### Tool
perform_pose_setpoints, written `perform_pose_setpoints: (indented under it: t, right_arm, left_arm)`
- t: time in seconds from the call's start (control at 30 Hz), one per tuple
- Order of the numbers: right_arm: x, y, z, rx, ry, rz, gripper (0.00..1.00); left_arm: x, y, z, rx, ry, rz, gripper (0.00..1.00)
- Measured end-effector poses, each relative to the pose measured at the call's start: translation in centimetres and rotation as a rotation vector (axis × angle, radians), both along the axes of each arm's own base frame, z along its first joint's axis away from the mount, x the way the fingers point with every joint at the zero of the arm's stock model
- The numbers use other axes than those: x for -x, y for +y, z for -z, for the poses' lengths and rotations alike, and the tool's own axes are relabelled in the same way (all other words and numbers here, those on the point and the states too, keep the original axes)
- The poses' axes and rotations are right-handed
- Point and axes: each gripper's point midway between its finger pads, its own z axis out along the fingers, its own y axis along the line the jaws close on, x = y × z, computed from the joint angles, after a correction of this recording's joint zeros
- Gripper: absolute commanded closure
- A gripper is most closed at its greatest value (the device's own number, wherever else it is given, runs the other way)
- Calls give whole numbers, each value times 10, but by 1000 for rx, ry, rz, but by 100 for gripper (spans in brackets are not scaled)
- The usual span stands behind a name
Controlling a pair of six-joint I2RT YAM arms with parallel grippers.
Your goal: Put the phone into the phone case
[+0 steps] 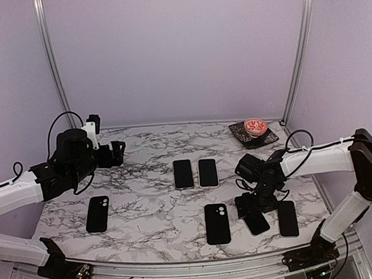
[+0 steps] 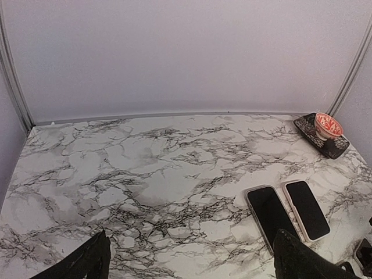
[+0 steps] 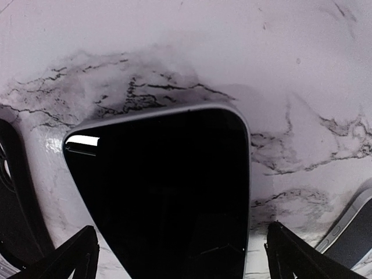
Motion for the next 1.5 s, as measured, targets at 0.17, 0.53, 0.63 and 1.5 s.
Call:
perform_pose_setpoints:
  t: [0.17,0.53,0.63,1.5]
  right_arm:
    - [9,1,1,7,52,-83,2]
    - [5,5,3,58,110,-177,37]
    - [5,6,2,50,108,-184,40]
    - [26,158,-52,-46,-404,18,60]
  left_arm:
    - [1,0,2,-2,4,3,1]
    - [1,0,2,-2,4,3,1]
    - [1,0,2,-2,4,4,1]
    - [2,-5,2,16,7,25,1]
